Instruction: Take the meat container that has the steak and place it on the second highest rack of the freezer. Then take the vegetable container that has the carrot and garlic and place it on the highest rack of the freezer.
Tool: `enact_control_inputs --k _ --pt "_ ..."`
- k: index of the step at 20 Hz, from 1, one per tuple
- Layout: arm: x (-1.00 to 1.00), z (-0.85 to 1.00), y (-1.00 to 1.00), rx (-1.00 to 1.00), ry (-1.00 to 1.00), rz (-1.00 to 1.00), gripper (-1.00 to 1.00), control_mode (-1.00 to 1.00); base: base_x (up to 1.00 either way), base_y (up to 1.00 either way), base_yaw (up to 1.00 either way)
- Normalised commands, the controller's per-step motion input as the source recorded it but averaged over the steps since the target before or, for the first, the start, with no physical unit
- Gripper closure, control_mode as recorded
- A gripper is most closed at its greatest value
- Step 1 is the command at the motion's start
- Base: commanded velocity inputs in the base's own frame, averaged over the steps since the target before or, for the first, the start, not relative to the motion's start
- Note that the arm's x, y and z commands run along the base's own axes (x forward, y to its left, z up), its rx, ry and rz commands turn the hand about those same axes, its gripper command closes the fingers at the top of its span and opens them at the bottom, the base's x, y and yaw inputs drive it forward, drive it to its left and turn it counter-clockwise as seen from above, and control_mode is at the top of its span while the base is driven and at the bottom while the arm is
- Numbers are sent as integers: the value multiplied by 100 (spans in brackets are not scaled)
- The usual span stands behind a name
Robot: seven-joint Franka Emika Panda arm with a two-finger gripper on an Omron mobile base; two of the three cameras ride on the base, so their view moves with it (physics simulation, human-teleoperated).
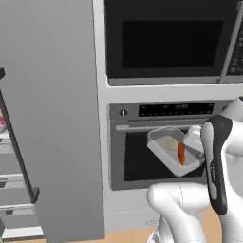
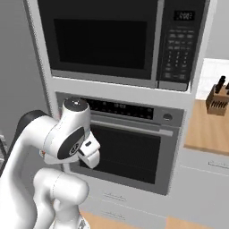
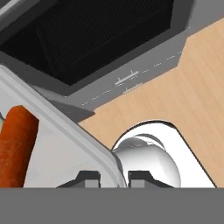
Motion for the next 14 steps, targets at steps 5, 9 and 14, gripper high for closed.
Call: enact_control_inputs --k 5,9,14 --pt "0 0 0 0 0 0 100 100 -9 100 19" --pt "0 0 0 0 0 0 100 100 -17 100 15" --pt "0 0 0 0 0 0 100 100 -5 100 4"
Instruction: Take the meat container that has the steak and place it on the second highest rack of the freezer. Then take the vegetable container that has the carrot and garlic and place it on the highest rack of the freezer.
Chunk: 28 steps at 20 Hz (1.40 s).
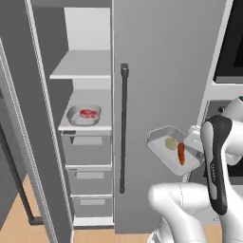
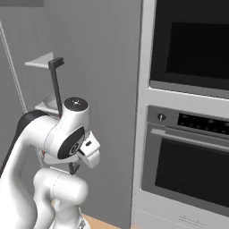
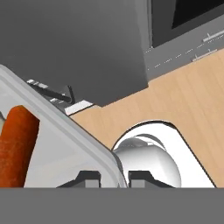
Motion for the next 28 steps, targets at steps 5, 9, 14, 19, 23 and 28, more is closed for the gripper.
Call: enact_control_inputs --k 5,9,14,19,23,28 --pt "0 0 0 0 0 0 100 100 0 93 0" --pt "0 0 0 0 0 0 100 100 2 57 0" --pt "0 0 0 0 0 0 100 100 22 41 -4" --pt "0 0 0 0 0 0 100 100 32 30 -3" --pt "0 0 0 0 0 0 100 100 49 0 0" --pt "0 0 0 0 0 0 100 100 37 1 0"
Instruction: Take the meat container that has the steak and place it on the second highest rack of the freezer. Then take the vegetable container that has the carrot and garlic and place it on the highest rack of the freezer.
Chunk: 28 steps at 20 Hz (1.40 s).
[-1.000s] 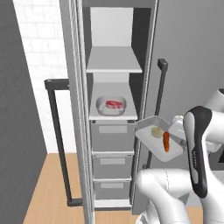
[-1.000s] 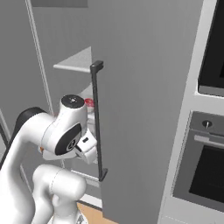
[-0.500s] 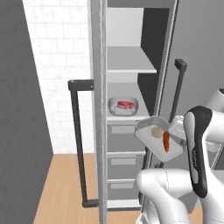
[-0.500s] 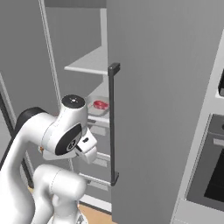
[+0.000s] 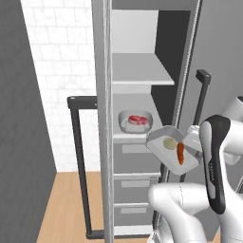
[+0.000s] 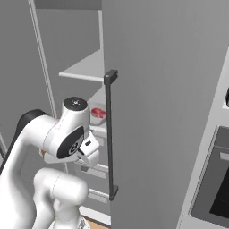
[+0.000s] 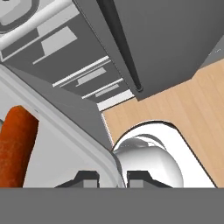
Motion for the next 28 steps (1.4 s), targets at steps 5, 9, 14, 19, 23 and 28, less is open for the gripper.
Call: enact_control_inputs --k 5,9,14,19,23,28 --pt "0 0 0 0 0 0 100 100 27 8 0" --pt "0 0 0 0 0 0 100 100 50 21 0" --pt "0 0 0 0 0 0 100 100 29 20 0" --pt "4 16 8 0 0 0 100 -100 23 19 0" --pt "17 98 11 0 0 -8 100 -100 0 0 0" --pt "46 77 2 0 0 -21 100 -100 0 0 0"
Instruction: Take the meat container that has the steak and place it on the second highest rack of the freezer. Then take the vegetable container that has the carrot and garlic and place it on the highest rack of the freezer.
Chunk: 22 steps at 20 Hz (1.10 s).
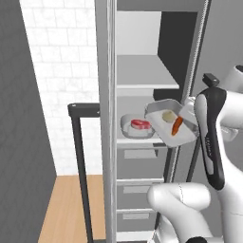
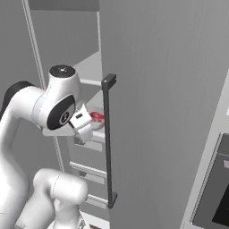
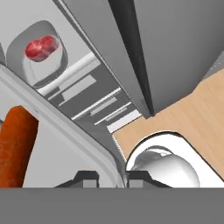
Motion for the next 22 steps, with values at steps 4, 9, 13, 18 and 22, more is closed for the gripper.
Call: enact_control_inputs --k 4,9,13,18,22 --pt "33 34 0 0 -13 -15 100 -100 0 0 0" --pt "22 28 13 0 -26 -9 100 -100 0 0 0" --pt "56 20 27 0 -9 -11 100 -100 0 0 0" --pt "54 35 9 0 -1 -13 100 -100 0 0 0" --pt "54 40 0 0 9 -9 100 -100 0 0 0"
